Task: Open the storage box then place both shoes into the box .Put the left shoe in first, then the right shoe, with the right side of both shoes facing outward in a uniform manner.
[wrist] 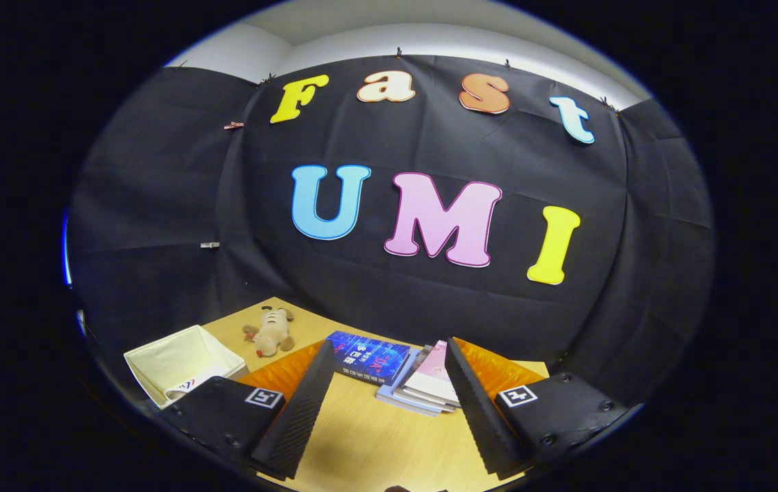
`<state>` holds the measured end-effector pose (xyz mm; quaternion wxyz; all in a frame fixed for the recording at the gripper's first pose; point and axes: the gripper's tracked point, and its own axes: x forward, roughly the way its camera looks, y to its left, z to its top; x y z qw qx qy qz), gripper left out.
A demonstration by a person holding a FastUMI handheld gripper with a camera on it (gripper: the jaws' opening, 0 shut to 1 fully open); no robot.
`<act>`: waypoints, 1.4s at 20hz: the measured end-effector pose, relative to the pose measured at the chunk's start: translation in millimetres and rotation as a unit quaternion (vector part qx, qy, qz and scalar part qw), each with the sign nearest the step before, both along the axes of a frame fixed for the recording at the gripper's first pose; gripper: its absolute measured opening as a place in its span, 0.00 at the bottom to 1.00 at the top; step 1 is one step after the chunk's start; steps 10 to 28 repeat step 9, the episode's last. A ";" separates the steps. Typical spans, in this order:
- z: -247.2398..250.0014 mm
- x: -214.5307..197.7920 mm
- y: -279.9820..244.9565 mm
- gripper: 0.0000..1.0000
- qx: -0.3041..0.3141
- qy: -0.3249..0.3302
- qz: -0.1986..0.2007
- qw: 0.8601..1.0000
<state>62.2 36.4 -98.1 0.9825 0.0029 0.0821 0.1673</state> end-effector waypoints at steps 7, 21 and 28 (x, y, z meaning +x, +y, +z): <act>4.0 -5.3 -30.4 0.98 0.018 -0.016 -0.026 0.999; 1.1 -6.1 -38.0 0.98 0.021 -0.010 -0.035 0.999; 1.1 -6.1 -38.0 0.98 0.021 -0.010 -0.035 0.999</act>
